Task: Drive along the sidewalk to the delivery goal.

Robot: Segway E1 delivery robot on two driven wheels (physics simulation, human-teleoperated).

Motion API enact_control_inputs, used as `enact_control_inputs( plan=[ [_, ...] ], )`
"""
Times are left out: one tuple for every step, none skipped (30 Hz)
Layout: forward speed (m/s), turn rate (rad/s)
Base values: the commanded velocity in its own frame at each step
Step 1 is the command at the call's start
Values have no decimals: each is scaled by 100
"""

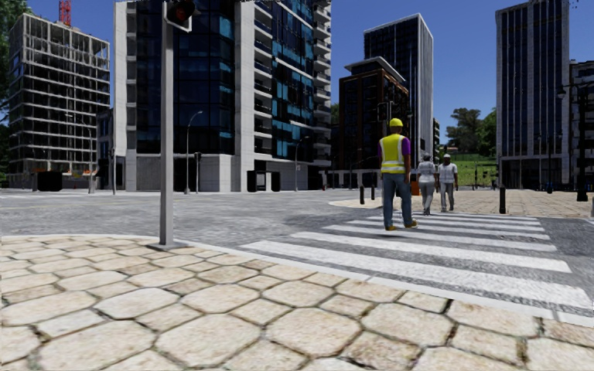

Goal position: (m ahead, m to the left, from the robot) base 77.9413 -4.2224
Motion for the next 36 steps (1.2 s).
enact_control_inputs(
  plan=[
    [167,-57],
    [167,-57],
    [167,-58],
    [167,-59],
    [166,-60],
    [166,-60],
    [166,-60],
    [166,-61],
    [166,-61],
    [166,-61],
    [166,-61],
    [166,-61],
    [166,-61],
    [166,-61],
    [166,-61],
    [166,-61],
    [166,-61],
    [166,-61],
    [166,-61],
    [166,-62],
    [166,-62],
    [166,-62],
    [166,-62],
    [166,-62],
    [166,-62],
    [166,-62],
    [166,-62],
    [166,-62],
    [166,-62],
    [166,-62],
    [166,-62],
    [166,-62],
    [166,-63],
    [166,-63],
    [166,-63],
    [166,-63]
  ],
)
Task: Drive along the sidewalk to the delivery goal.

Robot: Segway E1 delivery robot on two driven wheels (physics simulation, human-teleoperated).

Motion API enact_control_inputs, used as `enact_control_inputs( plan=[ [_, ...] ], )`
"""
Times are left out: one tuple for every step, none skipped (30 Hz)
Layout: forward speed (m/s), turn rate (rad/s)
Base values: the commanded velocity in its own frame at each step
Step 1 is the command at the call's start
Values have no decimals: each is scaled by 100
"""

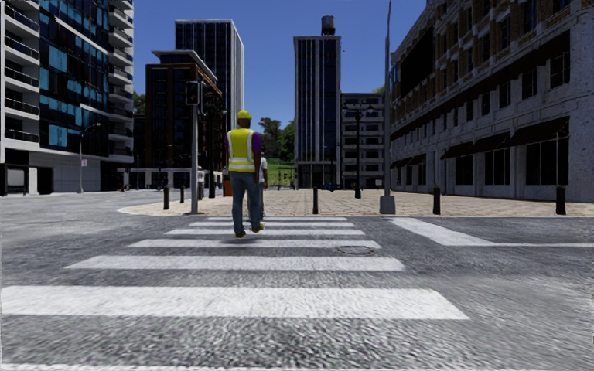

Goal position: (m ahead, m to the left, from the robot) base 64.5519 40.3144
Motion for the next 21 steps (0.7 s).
enact_control_inputs(
  plan=[
    [166,-63],
    [166,-38],
    [166,-38],
    [169,-16],
    [172,-8],
    [173,-4],
    [173,-4],
    [173,-2],
    [173,-2],
    [173,-2],
    [174,-3],
    [174,-3],
    [174,-14],
    [174,-17],
    [174,-18],
    [174,-13],
    [174,-13],
    [174,-3],
    [174,0],
    [174,0],
    [174,0]
  ],
)
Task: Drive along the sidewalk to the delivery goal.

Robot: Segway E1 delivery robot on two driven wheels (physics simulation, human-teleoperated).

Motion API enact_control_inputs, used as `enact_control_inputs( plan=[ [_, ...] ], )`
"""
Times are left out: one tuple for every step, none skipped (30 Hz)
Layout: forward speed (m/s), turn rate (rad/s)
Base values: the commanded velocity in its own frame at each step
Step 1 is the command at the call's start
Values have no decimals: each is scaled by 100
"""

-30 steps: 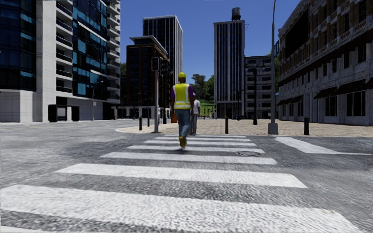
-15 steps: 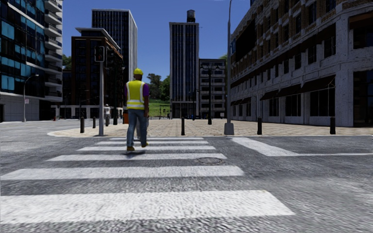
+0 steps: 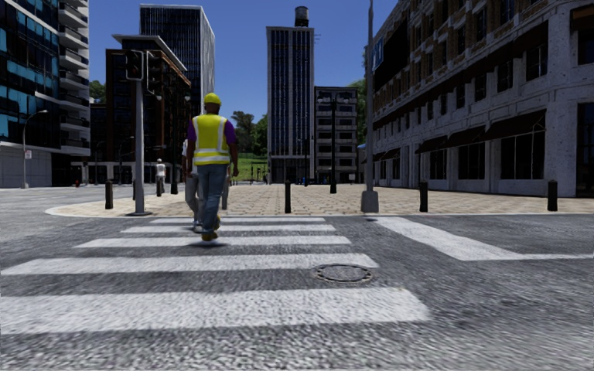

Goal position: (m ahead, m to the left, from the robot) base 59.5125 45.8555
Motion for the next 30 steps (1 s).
enact_control_inputs(
  plan=[
    [174,0],
    [174,0],
    [174,0],
    [174,0],
    [174,0],
    [174,0],
    [174,0],
    [174,0],
    [174,0],
    [174,0],
    [174,0],
    [174,2],
    [173,19],
    [173,19],
    [173,26],
    [173,19],
    [173,0],
    [173,0],
    [173,0],
    [173,0],
    [173,0],
    [173,0],
    [173,0],
    [173,0],
    [173,0],
    [173,0],
    [173,0],
    [173,0],
    [172,0],
    [172,0]
  ],
)
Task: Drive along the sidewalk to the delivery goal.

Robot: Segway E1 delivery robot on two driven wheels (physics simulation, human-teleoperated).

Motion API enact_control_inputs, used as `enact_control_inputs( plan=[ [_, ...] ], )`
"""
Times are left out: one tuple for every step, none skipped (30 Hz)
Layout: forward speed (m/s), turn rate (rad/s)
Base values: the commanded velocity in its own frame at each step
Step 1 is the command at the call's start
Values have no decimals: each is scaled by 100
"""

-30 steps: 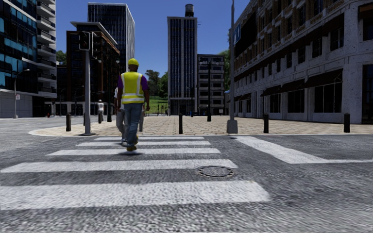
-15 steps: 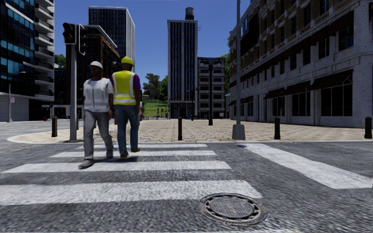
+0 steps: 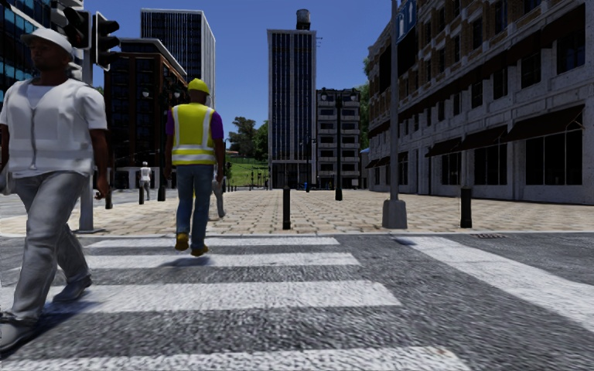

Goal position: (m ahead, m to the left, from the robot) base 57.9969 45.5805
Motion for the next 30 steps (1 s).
enact_control_inputs(
  plan=[
    [172,0],
    [172,0],
    [172,0],
    [172,3],
    [163,12],
    [163,12],
    [153,19],
    [145,25],
    [143,27],
    [143,27],
    [143,28],
    [142,29],
    [142,29],
    [142,31],
    [142,31],
    [142,35],
    [142,37],
    [142,37],
    [142,37],
    [142,37],
    [142,37],
    [142,37],
    [142,37],
    [142,37],
    [145,37],
    [147,37],
    [148,37],
    [148,37],
    [149,37],
    [149,37]
  ],
)
